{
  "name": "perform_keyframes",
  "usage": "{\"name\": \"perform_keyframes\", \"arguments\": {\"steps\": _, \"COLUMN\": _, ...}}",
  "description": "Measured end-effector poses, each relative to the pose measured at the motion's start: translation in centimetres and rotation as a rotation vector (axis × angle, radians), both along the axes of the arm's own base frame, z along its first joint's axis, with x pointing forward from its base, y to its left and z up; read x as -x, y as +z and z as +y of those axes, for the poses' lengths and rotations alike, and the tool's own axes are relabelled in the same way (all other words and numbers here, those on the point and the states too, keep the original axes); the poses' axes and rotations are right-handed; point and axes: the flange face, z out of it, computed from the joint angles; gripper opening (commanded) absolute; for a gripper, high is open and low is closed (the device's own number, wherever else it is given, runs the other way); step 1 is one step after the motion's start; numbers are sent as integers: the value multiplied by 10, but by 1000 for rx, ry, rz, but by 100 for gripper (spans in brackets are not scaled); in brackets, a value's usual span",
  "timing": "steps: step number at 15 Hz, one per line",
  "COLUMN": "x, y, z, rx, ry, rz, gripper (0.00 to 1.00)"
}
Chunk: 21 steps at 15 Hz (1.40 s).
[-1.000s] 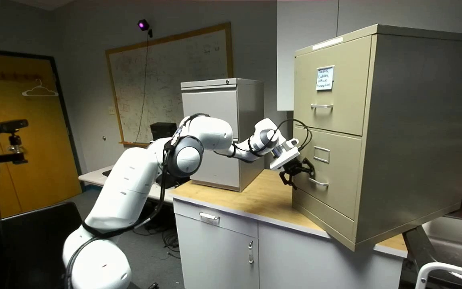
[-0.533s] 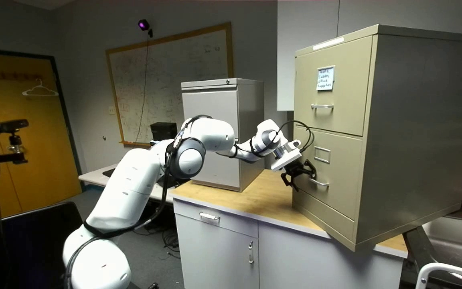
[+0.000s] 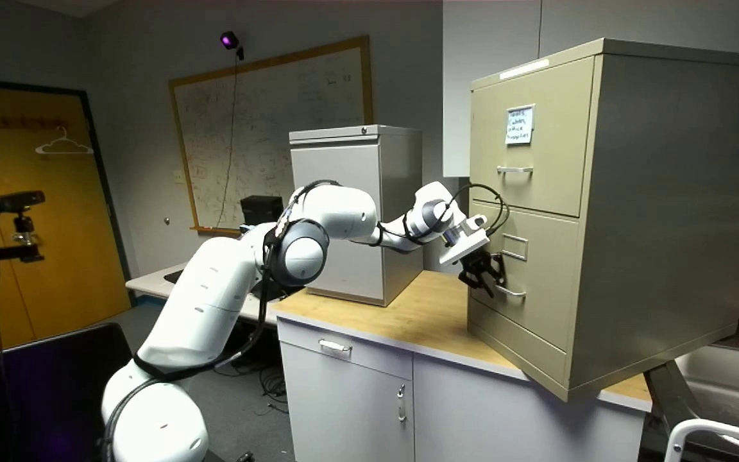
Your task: Open the bottom drawer on the beige cabinet
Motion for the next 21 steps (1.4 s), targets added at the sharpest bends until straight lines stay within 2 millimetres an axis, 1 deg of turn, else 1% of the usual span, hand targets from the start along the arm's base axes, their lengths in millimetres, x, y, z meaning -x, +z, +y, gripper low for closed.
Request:
{"name": "perform_keyframes", "arguments": {"steps": 1, "x": 0, "y": 2, "z": -2, "rx": 2, "ry": 5, "rz": -2, "gripper": 1}}
{"name": "perform_keyframes", "arguments": {"steps": 3, "x": 0, "y": 3, "z": -4, "rx": 3, "ry": 22, "rz": 4, "gripper": 5}}
{"name": "perform_keyframes", "arguments": {"steps": 8, "x": 0, "y": 3, "z": -1, "rx": 9, "ry": 53, "rz": 22, "gripper": 4}}
{"name": "perform_keyframes", "arguments": {"steps": 14, "x": 1, "y": -2, "z": 7, "rx": 69, "ry": 102, "rz": 60, "gripper": 4}}
{"name": "perform_keyframes", "arguments": {"steps": 21, "x": 5, "y": -6, "z": 12, "rx": 121, "ry": 161, "rz": 86, "gripper": 4}}
